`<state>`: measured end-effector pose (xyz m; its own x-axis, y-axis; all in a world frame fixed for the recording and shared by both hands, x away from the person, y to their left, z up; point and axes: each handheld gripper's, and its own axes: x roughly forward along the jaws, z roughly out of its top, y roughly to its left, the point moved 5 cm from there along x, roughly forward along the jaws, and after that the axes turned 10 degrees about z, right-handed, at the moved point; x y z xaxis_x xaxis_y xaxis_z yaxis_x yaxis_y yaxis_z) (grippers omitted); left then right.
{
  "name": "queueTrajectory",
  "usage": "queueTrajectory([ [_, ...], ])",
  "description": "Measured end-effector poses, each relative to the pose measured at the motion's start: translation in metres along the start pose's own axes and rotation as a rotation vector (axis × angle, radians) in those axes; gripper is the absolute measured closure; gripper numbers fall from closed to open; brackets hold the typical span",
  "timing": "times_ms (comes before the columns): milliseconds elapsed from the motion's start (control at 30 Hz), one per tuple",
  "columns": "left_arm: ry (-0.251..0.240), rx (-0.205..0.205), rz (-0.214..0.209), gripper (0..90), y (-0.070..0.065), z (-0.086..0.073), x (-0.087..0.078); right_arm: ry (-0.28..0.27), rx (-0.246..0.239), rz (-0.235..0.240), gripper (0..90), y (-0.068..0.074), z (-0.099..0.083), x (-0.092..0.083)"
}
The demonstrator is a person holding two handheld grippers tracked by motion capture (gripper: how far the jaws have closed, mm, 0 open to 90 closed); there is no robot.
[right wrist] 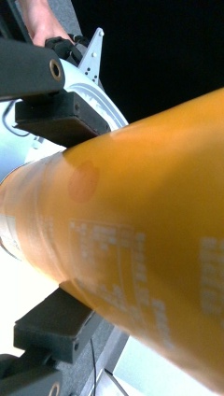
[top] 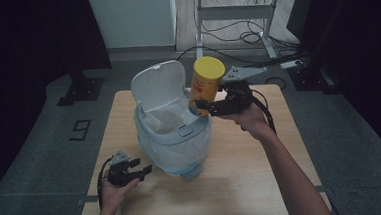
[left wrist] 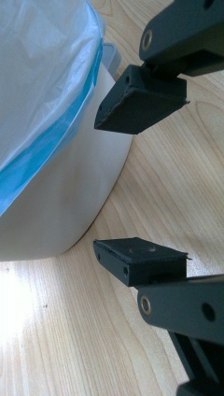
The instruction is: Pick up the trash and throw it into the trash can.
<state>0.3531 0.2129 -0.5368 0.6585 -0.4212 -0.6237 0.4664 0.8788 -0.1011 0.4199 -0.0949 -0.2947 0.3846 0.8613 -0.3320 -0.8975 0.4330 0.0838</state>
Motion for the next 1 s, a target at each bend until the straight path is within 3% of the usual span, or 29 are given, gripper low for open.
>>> queueTrajectory([
  [433, -0.002, 0.000, -0.001, 36.3, 0.002, 0.000, -0.001, 0.024, -0.014, 0.039, 23.8, 0.004, 0.006, 0.031],
  [1000, -0.006, -0.007, -0.003, 36.3, 0.004, -0.001, -0.002, 0.041, -0.019, 0.075, 23.7, 0.009, 0.017, 0.058],
])
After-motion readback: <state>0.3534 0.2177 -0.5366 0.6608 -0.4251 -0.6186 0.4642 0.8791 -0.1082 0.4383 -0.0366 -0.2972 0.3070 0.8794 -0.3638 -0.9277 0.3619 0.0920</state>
